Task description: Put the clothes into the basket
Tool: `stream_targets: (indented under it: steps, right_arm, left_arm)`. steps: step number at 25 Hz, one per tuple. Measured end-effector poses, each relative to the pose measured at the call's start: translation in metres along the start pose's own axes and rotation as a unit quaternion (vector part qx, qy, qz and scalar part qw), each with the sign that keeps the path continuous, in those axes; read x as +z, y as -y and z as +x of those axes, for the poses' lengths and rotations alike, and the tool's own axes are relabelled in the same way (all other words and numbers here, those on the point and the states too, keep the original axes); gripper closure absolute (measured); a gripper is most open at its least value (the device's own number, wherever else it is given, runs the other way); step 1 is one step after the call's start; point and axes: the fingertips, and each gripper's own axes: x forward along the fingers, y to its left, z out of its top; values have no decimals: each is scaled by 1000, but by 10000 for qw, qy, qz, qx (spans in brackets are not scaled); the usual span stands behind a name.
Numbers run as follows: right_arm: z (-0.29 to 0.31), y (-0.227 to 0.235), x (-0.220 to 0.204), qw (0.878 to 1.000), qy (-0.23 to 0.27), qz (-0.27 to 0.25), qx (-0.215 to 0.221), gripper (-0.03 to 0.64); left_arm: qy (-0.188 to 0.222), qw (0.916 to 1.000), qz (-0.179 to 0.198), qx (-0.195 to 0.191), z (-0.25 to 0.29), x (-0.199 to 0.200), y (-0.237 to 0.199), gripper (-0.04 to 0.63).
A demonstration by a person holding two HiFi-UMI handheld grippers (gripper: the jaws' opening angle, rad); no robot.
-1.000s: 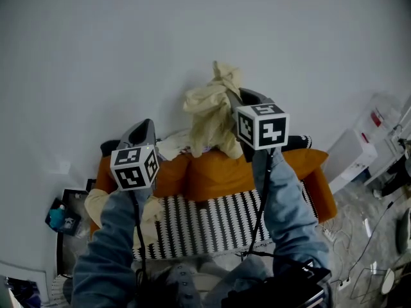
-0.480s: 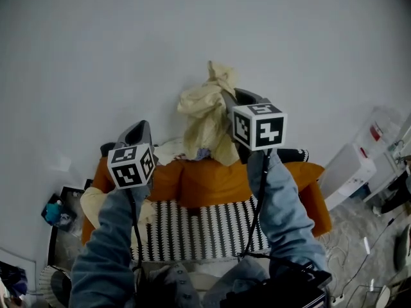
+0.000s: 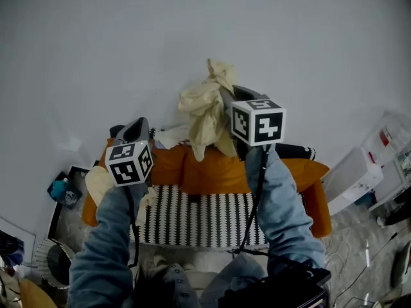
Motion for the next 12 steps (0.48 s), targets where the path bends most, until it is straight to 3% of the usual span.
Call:
stream_targets:
  steps: [7, 12]
  right_arm:
    - [9, -57, 25, 9979, 191, -116, 610, 561]
    - [28, -132, 44, 9936, 322, -219, 1064, 561]
  left_arm:
    - [96, 9983, -19, 579, -48, 11, -40, 594]
    - [200, 9943, 27, 1045, -95, 18, -102, 594]
